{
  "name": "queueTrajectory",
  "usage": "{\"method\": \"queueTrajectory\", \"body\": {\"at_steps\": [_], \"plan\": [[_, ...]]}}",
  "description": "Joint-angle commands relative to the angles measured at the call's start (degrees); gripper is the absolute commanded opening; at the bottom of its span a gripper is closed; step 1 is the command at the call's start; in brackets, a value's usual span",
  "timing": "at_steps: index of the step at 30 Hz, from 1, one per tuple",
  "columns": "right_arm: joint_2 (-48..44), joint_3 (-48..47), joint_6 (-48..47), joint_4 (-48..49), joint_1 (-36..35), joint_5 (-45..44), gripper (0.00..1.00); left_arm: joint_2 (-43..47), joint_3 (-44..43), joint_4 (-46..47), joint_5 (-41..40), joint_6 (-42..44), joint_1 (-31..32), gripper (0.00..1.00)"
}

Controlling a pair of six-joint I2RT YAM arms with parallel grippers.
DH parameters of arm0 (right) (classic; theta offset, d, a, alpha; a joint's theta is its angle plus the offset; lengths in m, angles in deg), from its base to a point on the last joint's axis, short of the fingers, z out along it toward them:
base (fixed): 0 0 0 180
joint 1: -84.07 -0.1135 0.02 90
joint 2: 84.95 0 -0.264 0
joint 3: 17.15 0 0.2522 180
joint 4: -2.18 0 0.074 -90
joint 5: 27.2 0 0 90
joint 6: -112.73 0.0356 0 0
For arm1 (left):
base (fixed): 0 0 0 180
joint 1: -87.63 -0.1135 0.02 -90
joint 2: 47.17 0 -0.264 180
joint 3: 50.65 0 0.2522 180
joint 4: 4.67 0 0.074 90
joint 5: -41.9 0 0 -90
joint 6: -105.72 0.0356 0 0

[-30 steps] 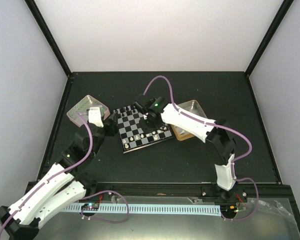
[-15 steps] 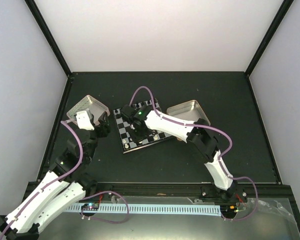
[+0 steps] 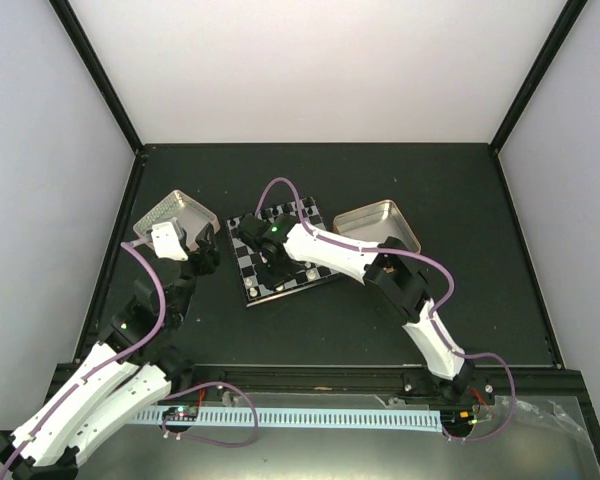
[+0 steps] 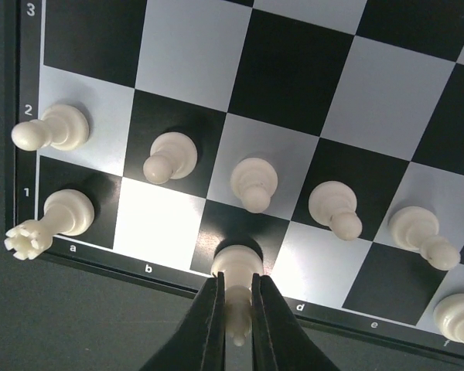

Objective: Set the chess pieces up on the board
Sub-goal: Place the chess piece on the chessboard.

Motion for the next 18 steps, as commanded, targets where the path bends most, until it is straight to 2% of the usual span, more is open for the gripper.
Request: {"method": "queueTrajectory", "body": {"at_steps": [1, 5, 12, 18], "plan": [[1.2, -2.1, -0.5, -0.6, -0.6, -0.1, 0.07, 0.3, 0.2, -0.4, -1.1, -0.4, -0.2, 0.67], [1.7, -2.3, -0.4, -0.4, -0.6, -0.9, 0.08, 0.0, 0.1, -0.4, -1.0, -0.3, -0.3, 0.67], [1.0, -2.4, 0.0, 0.2, -0.5, -1.5, 0.25, 0.2, 0.1, -0.3, -0.9, -0.2, -0.3, 0.67], [-3.8, -1.2, 1.6, 2.9, -0.3, -2.9, 0.31, 0.2, 0.0, -0.4, -0.9, -0.2, -0.3, 0.67]]}}
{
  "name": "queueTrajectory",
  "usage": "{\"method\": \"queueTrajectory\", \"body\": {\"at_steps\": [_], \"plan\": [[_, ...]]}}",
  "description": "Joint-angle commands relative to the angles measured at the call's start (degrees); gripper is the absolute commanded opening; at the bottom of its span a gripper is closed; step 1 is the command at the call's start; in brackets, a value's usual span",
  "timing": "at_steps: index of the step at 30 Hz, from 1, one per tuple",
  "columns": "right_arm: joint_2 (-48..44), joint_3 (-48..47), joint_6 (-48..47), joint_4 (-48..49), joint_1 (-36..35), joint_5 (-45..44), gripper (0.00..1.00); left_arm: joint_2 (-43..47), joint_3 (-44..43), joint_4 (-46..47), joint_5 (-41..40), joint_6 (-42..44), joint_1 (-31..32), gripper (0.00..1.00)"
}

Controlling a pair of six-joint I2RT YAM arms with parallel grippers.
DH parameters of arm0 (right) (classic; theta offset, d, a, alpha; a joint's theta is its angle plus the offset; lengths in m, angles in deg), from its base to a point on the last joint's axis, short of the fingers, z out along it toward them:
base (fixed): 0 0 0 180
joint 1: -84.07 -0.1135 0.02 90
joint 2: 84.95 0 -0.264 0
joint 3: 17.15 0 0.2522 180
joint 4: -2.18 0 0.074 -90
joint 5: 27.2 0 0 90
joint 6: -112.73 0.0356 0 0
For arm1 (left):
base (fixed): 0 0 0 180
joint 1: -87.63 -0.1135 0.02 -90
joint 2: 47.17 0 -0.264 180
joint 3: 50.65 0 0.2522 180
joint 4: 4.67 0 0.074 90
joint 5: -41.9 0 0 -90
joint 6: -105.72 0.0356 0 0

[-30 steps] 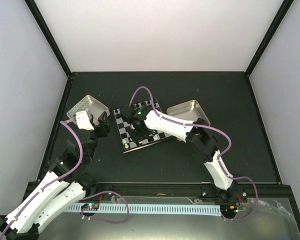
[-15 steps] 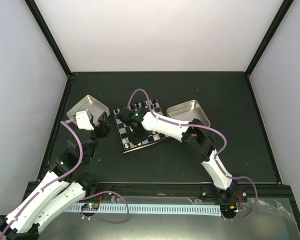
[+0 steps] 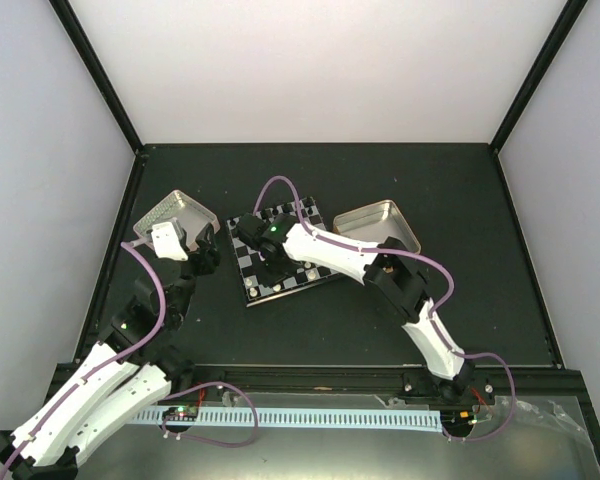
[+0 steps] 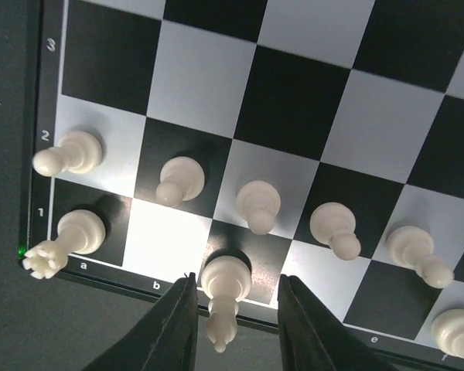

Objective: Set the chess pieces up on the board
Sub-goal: Place the chess piece on the chessboard.

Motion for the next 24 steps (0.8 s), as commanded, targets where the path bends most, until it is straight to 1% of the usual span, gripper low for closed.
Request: {"method": "queueTrajectory", "body": {"at_steps": [1, 5, 11, 14, 17, 20, 24], "plan": [[-5.5, 0.2, 1.7, 2.7, 0.1, -2.5, 0.32, 0.2, 0.0, -0.5, -1.0, -0.1, -0.3, 0.67], [-10.3, 3.1, 3.4, 4.3, 1.1, -4.3, 0.34, 0.2, 0.0, -0.4, -1.0, -0.1, -0.3, 0.67], [-20.2, 12.5, 6.5, 8.7, 6.2, -9.0, 0.37, -0.1, 0.1, 0.1, -0.2, 0.0, -0.3, 0.68], [-25.1, 19.6, 7.4, 9.6, 11.0, -10.8, 0.42, -0.6, 0.1, 0.5, 0.7, 0.2, -0.3, 0.68], [-28.1, 27.0, 5.9, 10.7, 18.0, -8.4, 0.46, -1.1, 0.1, 0.8, 1.5, 0.5, -0.3, 0.68], [-28.2, 31.8, 3.6, 10.0, 25.0, -5.7, 0.47, -1.6, -0.1, 0.9, 1.9, 0.8, -0.4, 0.68], [-27.2, 34.7, 1.5, 10.1, 30.2, -9.0, 0.49, -2.0, 0.1, 1.2, 2.3, 0.8, -0.4, 0.68]]}}
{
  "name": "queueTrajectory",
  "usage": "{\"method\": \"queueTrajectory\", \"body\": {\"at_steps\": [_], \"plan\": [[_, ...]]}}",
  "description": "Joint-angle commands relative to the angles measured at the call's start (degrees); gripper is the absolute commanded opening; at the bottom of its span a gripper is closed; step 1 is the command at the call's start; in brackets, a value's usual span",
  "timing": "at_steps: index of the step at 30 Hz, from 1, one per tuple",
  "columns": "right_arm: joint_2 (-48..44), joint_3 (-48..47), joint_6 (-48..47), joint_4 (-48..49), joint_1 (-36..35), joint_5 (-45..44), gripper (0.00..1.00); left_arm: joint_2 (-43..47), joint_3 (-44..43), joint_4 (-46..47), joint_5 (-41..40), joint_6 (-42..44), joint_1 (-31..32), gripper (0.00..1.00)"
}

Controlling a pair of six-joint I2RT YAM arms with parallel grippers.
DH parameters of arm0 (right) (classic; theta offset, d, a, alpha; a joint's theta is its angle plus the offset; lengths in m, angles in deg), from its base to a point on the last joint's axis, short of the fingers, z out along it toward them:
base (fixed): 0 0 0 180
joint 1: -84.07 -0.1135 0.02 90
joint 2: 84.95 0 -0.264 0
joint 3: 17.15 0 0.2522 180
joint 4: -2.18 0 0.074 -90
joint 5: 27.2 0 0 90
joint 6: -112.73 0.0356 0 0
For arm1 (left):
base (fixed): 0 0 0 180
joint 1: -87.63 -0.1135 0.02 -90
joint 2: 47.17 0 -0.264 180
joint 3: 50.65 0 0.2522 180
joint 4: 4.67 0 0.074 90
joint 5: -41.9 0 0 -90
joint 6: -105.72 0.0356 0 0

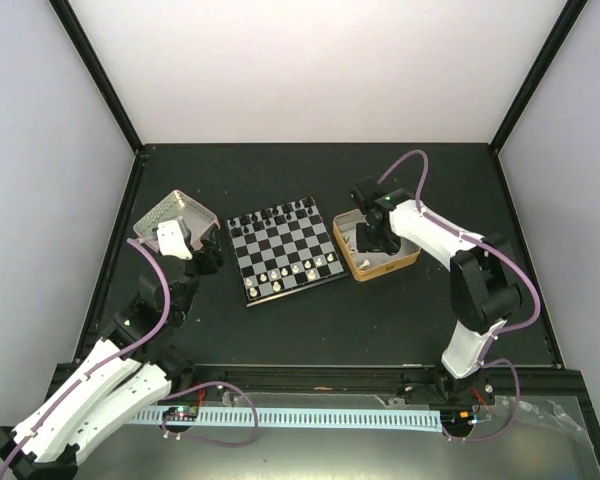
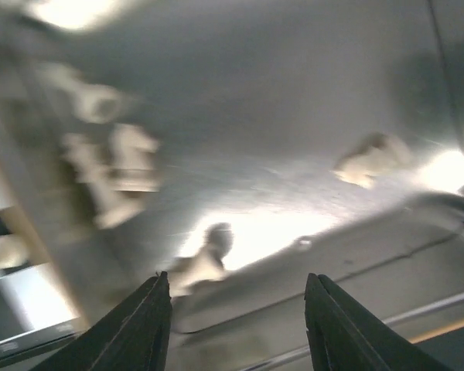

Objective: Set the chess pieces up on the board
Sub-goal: Place the chess piece on the chessboard, then pick up the chess piece from the storage box.

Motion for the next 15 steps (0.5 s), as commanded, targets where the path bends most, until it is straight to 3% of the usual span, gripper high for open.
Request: {"method": "queueTrajectory", "body": {"at_steps": [1, 6, 15], "plan": [[1.1, 1.8, -2.6, 0.0, 3.8, -3.4, 0.49, -0.6, 0.2, 1.1, 1.0, 0.8, -0.4, 0.68], [5.3, 2.3, -1.3, 0.6, 7.8, -8.4, 0.47, -1.2, -0.2, 1.2, 1.5, 1.3, -0.4, 0.67], [10.0, 1.0, -1.4, 4.1, 11.3, -8.5, 0.46, -1.3, -0.2, 1.3, 1.2, 1.5, -0.4, 0.67]]}}
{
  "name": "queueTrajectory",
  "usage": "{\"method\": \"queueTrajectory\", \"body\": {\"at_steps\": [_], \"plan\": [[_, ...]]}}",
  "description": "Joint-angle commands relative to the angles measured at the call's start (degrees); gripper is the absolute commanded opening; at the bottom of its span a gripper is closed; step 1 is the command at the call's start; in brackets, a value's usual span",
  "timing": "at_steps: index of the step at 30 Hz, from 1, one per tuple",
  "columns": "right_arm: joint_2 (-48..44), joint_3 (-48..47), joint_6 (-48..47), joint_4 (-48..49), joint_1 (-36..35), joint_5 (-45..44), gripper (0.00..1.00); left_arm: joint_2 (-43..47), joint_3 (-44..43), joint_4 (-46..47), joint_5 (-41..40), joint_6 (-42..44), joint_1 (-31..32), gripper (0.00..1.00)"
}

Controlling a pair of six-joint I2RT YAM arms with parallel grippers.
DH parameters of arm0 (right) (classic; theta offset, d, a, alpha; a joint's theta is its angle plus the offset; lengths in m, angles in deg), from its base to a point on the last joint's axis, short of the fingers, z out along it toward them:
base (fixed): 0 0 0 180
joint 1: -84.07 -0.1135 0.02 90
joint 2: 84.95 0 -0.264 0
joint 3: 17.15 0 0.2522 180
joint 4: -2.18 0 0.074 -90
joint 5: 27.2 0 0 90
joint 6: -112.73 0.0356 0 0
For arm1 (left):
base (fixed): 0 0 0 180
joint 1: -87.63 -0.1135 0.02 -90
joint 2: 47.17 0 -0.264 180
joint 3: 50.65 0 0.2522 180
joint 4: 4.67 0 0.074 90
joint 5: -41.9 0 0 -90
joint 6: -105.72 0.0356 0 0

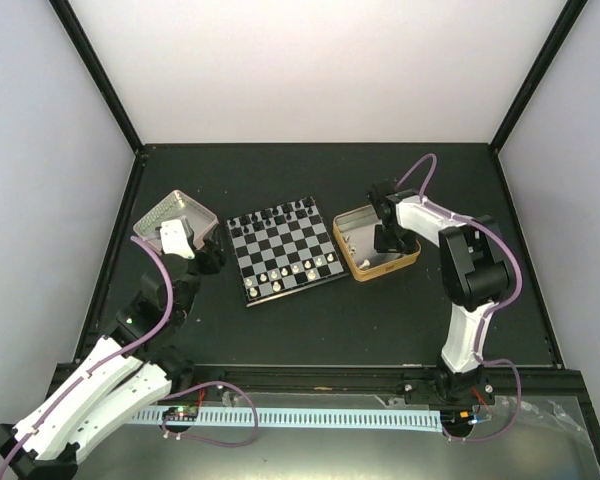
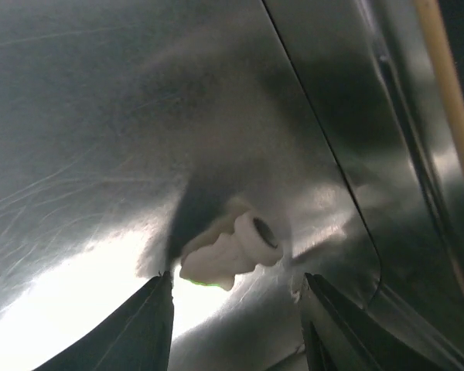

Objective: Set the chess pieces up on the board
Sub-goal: Pick up the chess piece from the storage box.

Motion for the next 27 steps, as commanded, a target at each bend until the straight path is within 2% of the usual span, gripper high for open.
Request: {"method": "queueTrajectory", "body": {"at_steps": [1, 6, 12, 17, 22, 27], "plan": [[1.4, -0.8, 0.0, 2.6, 1.6, -2.2, 0.47, -0.3, -0.2, 1.0, -0.1, 0.9, -0.4, 0.67], [2.6, 0.0, -1.1, 5.4, 4.0, 2.7, 0.44, -0.7, -0.4, 1.0, -0.3, 1.2, -0.5, 0.67], [3.7, -0.4, -2.3, 7.9, 5.0, 5.4, 0.27, -1.2, -0.8, 1.1, -0.4, 1.4, -0.5, 0.67], [4.2, -1.4, -3.6, 9.1, 5.2, 6.7, 0.19, -1.3, -1.1, 1.0, -0.5, 1.7, -0.5, 0.67], [3.9, -2.3, -4.1, 10.2, 5.2, 7.3, 0.19, -1.5, -1.1, 1.0, -0.6, 1.7, -0.5, 0.67], [4.6, -3.3, -4.4, 9.3, 5.1, 5.8, 0.27, -1.7, -1.2, 1.0, -0.4, 1.7, -0.5, 0.67]]}}
